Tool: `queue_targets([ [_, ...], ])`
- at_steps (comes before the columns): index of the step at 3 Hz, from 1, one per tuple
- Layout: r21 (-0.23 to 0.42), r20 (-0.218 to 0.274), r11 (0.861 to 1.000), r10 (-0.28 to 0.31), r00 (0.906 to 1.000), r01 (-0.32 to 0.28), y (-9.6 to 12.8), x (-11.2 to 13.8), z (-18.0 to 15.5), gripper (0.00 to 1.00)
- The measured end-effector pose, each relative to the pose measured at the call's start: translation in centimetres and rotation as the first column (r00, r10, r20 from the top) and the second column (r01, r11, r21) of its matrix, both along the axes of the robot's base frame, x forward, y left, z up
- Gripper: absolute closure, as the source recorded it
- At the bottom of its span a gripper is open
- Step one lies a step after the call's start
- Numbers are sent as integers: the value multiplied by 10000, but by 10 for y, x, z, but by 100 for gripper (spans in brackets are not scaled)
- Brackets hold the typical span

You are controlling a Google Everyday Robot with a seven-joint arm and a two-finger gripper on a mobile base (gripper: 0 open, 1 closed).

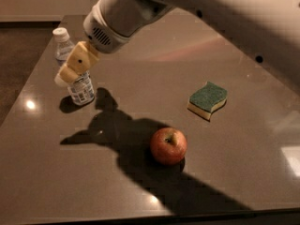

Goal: Knock blue plastic bottle over

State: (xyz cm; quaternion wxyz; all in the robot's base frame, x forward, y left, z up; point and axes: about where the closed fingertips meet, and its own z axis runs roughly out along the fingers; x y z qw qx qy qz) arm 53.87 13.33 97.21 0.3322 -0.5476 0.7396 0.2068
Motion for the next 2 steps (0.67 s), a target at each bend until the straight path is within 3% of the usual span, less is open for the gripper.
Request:
queue_targets([
  [1,649,-115,9979,-74,9999,81,31,5,-9,1],
  [2,985,-67,9951,99,9999,-92,45,9,-13,23],
])
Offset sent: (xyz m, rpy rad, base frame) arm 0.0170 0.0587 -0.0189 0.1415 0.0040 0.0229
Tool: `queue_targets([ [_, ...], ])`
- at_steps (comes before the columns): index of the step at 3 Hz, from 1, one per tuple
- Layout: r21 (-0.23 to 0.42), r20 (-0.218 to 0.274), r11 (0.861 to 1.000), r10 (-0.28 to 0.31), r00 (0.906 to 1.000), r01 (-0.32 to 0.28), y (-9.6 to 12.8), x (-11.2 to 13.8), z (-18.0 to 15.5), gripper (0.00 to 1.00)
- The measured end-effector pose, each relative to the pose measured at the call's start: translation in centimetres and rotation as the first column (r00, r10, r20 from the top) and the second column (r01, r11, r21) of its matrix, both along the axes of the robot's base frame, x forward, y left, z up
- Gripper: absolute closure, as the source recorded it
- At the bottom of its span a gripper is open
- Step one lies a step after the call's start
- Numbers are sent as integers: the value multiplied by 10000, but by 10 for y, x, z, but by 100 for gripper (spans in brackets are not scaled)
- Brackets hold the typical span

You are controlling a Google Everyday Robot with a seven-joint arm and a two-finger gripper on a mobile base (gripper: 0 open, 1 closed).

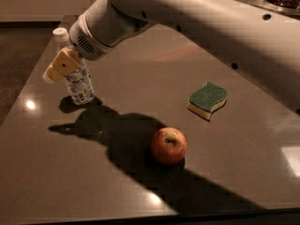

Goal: Knock blue plastic bottle over

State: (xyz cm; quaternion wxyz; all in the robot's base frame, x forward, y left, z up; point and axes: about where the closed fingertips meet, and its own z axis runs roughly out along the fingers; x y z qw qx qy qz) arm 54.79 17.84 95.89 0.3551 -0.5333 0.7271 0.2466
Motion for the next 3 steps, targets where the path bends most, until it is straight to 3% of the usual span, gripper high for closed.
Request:
queue_targets([
  [1,160,-33,9998,79,10000,-79,6,7,-4,46],
  [2,-30,-214,10000,89,9997,-89,-3,22,-2,69],
  [3,-1077,-280,9942,-63,9996,32,-31,54,11,99],
])
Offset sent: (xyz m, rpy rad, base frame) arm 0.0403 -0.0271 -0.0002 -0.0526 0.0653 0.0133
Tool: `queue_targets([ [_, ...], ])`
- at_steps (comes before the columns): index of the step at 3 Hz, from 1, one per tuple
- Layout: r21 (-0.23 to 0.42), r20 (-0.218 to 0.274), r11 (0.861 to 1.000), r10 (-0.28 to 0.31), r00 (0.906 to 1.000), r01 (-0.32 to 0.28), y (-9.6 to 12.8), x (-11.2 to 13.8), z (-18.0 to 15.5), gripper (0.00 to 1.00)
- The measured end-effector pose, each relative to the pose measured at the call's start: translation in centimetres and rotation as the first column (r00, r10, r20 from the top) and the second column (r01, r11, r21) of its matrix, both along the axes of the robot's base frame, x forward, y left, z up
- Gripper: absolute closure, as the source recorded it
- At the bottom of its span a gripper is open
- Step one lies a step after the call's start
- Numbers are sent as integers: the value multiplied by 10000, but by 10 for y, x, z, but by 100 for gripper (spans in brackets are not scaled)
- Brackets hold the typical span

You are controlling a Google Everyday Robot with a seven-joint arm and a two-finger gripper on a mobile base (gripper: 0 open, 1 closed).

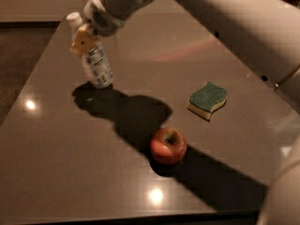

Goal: Knock blue plastic bottle over

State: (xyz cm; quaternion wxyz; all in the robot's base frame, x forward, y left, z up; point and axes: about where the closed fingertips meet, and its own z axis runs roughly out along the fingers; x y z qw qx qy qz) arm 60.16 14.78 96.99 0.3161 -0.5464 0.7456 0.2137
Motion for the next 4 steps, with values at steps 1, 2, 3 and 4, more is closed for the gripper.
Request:
queue_targets([
  [1,-1174,83,9931,-27,10000,36,-27,25,13,100],
  [2,-3268,-167,9438,468,9988,-497,-61,32,7,100],
  [3,-4504,-759,8801,1302,9886,-1505,-78,22,-11,100],
  [4,-5646,-825,7792,2749,9579,-2722,-79,5,-24,98],
])
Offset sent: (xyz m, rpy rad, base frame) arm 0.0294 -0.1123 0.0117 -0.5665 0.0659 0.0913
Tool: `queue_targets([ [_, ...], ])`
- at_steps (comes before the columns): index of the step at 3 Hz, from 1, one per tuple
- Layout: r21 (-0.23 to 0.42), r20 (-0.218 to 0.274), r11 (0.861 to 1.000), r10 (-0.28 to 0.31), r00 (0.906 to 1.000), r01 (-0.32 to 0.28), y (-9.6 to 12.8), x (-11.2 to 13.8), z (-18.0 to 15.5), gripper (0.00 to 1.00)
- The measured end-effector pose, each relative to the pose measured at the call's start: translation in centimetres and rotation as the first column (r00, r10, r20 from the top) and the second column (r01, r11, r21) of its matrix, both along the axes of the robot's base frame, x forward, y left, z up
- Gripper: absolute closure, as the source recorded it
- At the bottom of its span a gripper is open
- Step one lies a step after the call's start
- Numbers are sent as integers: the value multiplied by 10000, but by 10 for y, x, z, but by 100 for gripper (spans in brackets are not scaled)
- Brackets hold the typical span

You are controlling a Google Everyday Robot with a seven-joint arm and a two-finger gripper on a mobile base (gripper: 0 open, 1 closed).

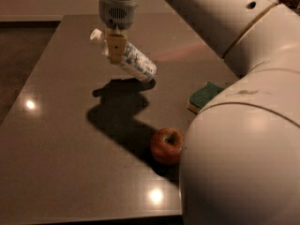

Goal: Knock blue plastic bottle over

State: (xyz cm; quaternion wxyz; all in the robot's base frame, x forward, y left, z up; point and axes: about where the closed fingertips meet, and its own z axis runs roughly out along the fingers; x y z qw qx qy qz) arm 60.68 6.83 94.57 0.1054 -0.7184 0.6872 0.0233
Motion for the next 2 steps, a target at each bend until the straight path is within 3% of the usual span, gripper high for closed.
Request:
queue_targets([
  [1,-747,78,9905,1161,9932,-1152,2,-13,-12,77],
  [2,-1225,-51,9687,2168,9762,-2158,4,-30,-26,53],
])
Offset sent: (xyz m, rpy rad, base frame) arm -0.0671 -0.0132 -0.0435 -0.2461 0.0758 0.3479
